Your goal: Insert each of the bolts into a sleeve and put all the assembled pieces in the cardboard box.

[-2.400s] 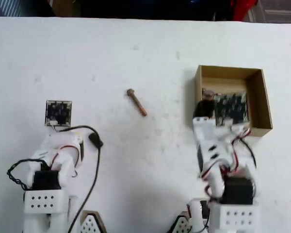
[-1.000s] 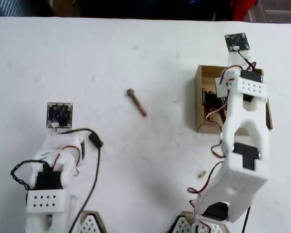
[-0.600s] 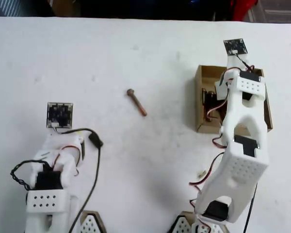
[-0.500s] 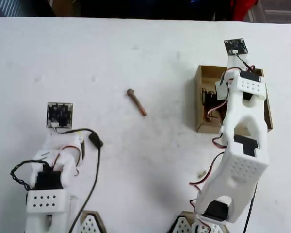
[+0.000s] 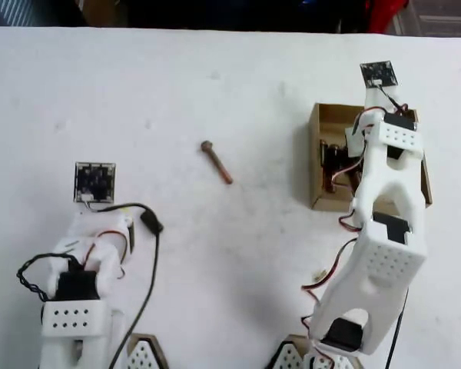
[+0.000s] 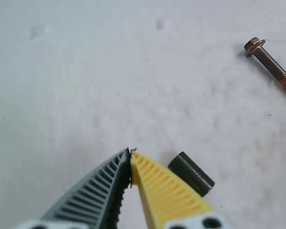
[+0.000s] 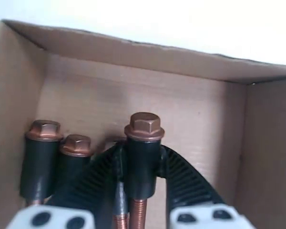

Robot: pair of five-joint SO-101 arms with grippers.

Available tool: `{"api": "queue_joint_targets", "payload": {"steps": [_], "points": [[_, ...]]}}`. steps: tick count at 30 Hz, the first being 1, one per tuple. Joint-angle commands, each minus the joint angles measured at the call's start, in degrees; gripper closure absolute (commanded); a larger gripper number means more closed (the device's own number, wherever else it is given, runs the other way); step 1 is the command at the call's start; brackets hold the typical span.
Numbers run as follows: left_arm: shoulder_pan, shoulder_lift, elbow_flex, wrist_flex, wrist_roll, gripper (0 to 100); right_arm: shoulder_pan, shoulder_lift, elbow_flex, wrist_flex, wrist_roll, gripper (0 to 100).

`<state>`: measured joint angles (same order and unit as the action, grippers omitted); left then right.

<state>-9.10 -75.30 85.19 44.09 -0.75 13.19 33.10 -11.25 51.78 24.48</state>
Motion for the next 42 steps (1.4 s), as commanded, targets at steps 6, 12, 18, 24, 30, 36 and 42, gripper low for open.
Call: {"api": "queue_joint_targets", "payload": {"steps": [6, 12, 18, 24, 30, 36, 42], "points": [[-0.5, -0.7, -0.4, -1.6, -0.7, 98, -0.3, 1.4, -0.4, 0.1, 0.7, 98.0], [-0.5, -0.7, -0.4, -1.6, -0.7, 98, -0.3, 0.9, -0.4, 0.2, 0.7, 88.5], [-0.5, -0.7, -0.4, -1.6, -0.7, 98, -0.4, 0.1, -0.4, 0.2, 0.7, 84.4], [-0.5, -0.7, -0.6, -1.6, -0.7, 98, -0.5, -6.7, -0.3, 2.9, 0.6, 84.4], [-0.5, -0.7, -0.7, -1.6, -0.7, 98, -4.0, -17.8, -0.1, 10.7, 0.2, 84.4], [-1.1, -0.7, -0.8, -1.6, -0.7, 98, -10.1, -27.9, -0.1, 18.2, 0.2, 84.4], [-5.2, -0.7, -1.7, -1.5, -0.7, 98, -16.4, -38.5, 0.0, 25.8, 0.2, 84.4]]}}
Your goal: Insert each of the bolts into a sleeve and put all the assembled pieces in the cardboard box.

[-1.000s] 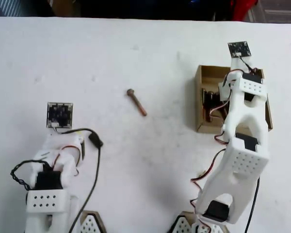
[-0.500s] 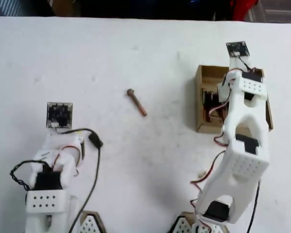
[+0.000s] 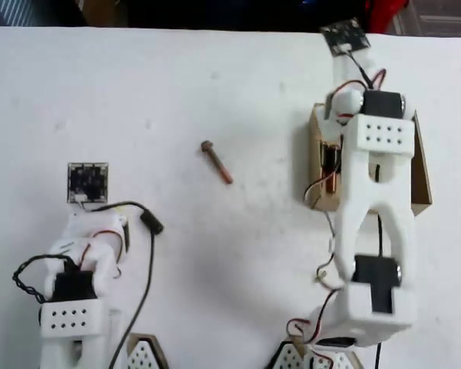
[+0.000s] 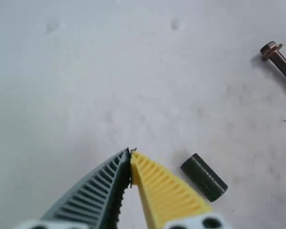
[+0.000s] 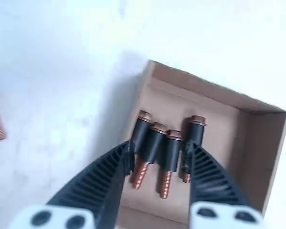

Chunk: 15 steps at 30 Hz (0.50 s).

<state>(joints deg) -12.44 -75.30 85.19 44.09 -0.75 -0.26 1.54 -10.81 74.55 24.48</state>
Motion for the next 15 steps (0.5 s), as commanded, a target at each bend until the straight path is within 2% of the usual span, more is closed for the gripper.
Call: {"api": "queue_joint_targets", "payload": {"steps": [1, 11, 15], "points": [[-2.7, -0.7, -1.8, -1.5, -0.7, 98, -4.2, -8.5, -0.4, 4.5, 0.2, 84.4], [-8.9, -0.7, -2.0, -1.1, -0.7, 98, -18.2, -17.6, -0.4, 14.9, 0.3, 84.4], [-13.8, -0.7, -1.8, -1.1, -0.7, 98, -25.0, -17.8, -0.4, 18.5, 0.2, 84.4]]}}
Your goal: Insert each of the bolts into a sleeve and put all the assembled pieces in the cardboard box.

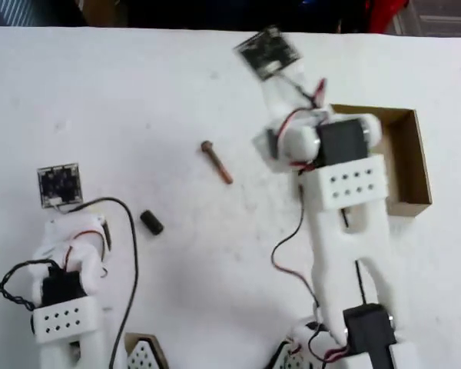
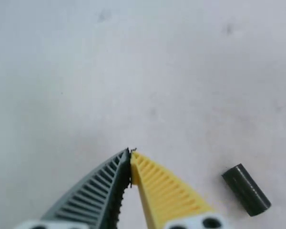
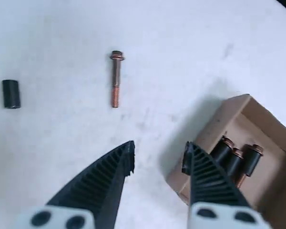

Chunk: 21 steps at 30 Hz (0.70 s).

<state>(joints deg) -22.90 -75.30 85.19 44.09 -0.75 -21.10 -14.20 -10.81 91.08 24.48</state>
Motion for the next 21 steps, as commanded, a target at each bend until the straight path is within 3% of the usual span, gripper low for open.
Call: {"api": "queue_joint_targets", "payload": {"steps": [1, 8, 13, 18, 21], "points": [[-5.1, -0.7, -1.8, -1.1, -0.7, 98, -5.9, -1.8, -0.4, 2.9, 0.2, 84.4], [-9.8, -0.7, -1.7, 2.2, -10.6, 98, -15.3, -2.0, 4.7, 1.2, 0.2, 84.4], [-11.9, -0.7, -1.7, 3.3, -10.7, 98, -21.1, -1.7, 12.0, -5.3, 0.0, 84.4], [-14.8, -0.7, -1.6, 3.4, -10.7, 98, -25.5, -1.6, 17.7, -15.3, -8.1, 84.4], [-15.4, -0.7, -1.6, 3.4, -10.9, 98, -28.0, -1.6, 20.1, -19.5, -8.5, 84.4]]}}
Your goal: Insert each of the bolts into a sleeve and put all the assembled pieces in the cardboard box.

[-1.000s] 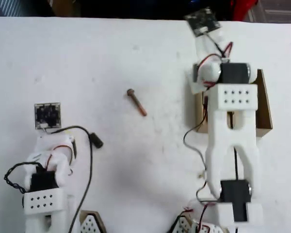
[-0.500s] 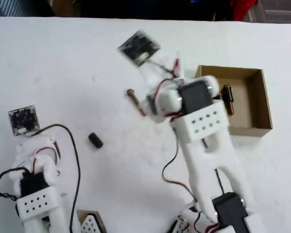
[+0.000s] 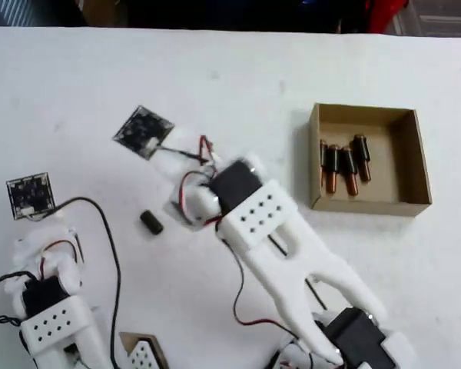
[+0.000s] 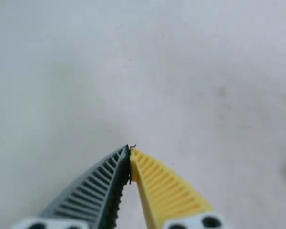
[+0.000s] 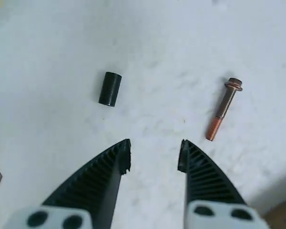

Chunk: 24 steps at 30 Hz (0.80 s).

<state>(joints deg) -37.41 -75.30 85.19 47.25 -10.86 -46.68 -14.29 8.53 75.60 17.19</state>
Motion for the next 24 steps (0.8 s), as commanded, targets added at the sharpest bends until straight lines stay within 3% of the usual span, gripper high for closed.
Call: {"api": "queue_joint_targets", "payload": {"steps": [1, 13, 24], "points": [[-1.4, -0.7, -1.6, 0.3, -0.8, 98, -3.0, -1.5, 1.8, -5.1, -1.6, 84.4], [-4.2, -0.7, -1.6, 0.3, -1.1, 98, -3.4, -1.5, 14.8, -18.7, -2.3, 84.4], [-6.6, -0.7, -1.8, -0.2, -1.1, 98, -2.4, 7.9, 14.6, -24.5, -2.2, 89.7]]}}
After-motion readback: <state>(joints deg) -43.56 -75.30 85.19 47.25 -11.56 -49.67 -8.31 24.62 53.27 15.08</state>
